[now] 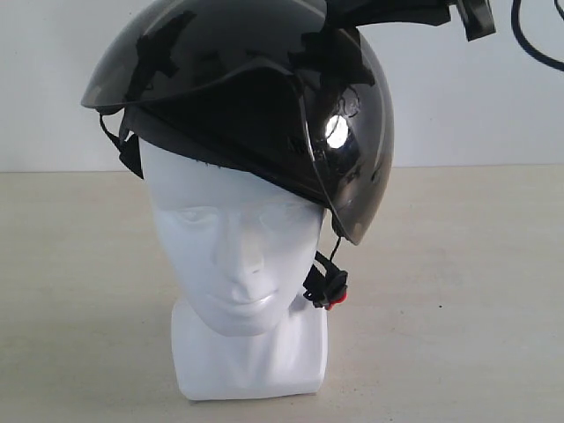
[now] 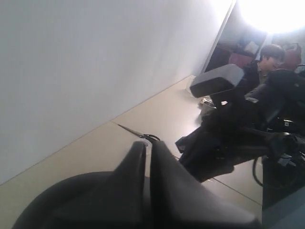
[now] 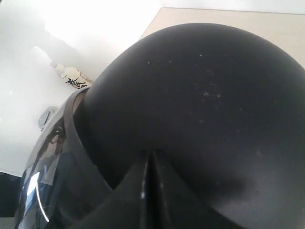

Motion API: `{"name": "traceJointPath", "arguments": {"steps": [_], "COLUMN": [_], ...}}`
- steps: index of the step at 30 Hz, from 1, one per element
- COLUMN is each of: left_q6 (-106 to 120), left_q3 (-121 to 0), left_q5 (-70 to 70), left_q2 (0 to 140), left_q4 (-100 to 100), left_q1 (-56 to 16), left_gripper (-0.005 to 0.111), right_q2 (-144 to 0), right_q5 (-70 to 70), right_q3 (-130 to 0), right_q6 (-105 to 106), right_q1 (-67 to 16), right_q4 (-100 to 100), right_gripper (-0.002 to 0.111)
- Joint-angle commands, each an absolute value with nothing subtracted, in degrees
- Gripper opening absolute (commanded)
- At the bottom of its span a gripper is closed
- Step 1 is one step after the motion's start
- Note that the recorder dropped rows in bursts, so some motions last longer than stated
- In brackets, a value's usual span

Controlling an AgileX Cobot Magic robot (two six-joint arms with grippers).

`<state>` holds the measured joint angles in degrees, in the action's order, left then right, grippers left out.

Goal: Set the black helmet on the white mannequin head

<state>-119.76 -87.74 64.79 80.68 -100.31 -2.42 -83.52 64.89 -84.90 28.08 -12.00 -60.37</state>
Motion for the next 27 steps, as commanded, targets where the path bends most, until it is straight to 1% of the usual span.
{"name": "traceJointPath", "arguments": {"steps": [1,12,16,23,27], "left_q6": [-120.4,-120.4,-118.4,-120.3,-117.7], "left_q3": [-88.1,-86.3,-86.3,-86.3,-86.3], "left_q5": [68.6,70.0,65.7,68.8,66.2], "left_q2": [77.3,71.7,69.1,68.4,68.3], "left_q4": [-99.9,-99.9,-99.9,-99.9,-99.9], "left_q1": [-2.6,-2.7,-4.1,-4.2,-4.2], "left_gripper": [0.004,0.004,0.004,0.004,0.004], "right_q2": [-83.3,-83.3,-83.3,-83.3,-83.3], "right_q5": [65.8,65.7,65.7,65.7,65.7], "right_q3": [-84.7,-84.7,-84.7,-84.7,-84.7], "right_q6": [28.5,28.6,28.6,28.6,28.6], "right_q1": [-12.6,-12.6,-12.6,-12.6,-12.6], "right_q4": [-58.7,-58.7,-58.7,-58.7,-58.7], "right_gripper": [0.0,0.0,0.0,0.0,0.0]}}
